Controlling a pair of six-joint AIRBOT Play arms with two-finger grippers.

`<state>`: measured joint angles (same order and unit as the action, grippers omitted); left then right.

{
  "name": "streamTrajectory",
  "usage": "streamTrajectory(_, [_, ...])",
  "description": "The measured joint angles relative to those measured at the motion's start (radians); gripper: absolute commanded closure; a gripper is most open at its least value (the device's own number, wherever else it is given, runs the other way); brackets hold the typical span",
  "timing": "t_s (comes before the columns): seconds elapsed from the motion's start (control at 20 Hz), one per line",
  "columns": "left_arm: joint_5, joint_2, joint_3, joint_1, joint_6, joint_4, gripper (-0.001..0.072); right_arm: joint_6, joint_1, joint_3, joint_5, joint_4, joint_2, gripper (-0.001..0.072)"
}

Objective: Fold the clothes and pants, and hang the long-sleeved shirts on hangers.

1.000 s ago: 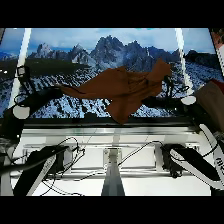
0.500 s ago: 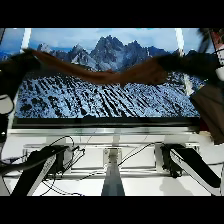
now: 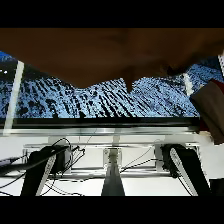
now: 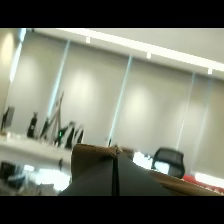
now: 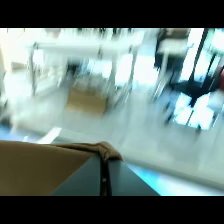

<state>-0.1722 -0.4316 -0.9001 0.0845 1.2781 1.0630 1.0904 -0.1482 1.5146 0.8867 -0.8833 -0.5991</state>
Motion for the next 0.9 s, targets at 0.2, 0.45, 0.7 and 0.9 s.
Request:
streamTrajectory(0.2, [-0.018, 0.073, -0.005, 0.002, 0.0, 0.0, 0.0702, 0.002, -0.003, 0.023, -0.029, -0.008, 0.056, 0.0699])
streamTrajectory(0.45, [0.073, 0.036, -0.005, 0.002, 0.0, 0.0, 0.0703, 0.025, -0.003, 0.023, -0.027, -0.013, -0.006, 0.0699])
streamTrajectory(0.7, [0.351, -0.204, -0.005, 0.001, 0.039, 0.003, 0.0702, 0.082, -0.003, 0.013, 0.1, -0.021, -0.246, 0.0699])
streamTrajectory(0.9, [0.443, -0.515, -0.005, -0.014, 0.066, 0.003, 0.0701, 0.098, -0.003, -0.021, 0.188, -0.024, -0.521, 0.0699])
